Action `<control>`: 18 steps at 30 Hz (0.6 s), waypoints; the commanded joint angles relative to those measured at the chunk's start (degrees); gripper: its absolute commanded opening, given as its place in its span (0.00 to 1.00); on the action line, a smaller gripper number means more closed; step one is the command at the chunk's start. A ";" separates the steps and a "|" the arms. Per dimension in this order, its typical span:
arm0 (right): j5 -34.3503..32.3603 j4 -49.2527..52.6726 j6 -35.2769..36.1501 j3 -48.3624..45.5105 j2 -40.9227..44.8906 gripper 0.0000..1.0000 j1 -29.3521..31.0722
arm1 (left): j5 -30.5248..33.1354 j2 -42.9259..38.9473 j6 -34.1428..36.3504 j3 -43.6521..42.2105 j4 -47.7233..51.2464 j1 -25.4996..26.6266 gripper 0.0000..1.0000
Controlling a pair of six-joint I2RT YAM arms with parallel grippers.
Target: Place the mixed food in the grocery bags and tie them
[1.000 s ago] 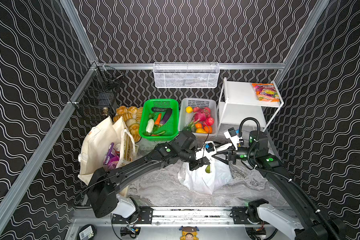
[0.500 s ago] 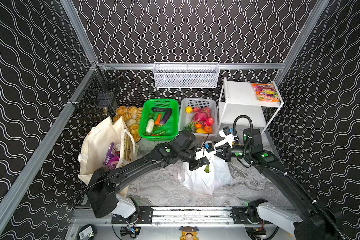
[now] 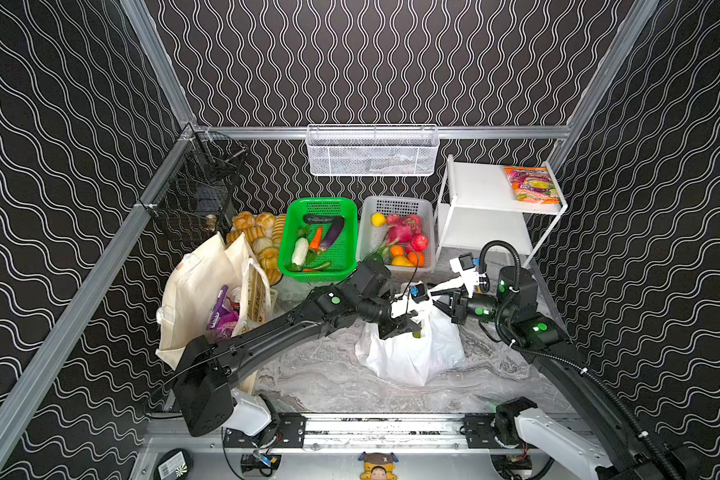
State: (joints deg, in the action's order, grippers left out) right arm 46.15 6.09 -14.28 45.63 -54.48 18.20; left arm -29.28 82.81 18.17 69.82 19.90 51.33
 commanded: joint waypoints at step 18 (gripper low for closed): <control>2.94 2.81 5.35 7.58 -3.12 0.00 -0.40 | -0.43 -4.13 0.35 -0.21 -0.20 -0.02 0.56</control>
State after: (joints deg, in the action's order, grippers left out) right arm 48.36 10.41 -10.63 53.56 -57.84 17.85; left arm -30.22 79.22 18.35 70.02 19.84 51.33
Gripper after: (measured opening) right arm 0.051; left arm 0.559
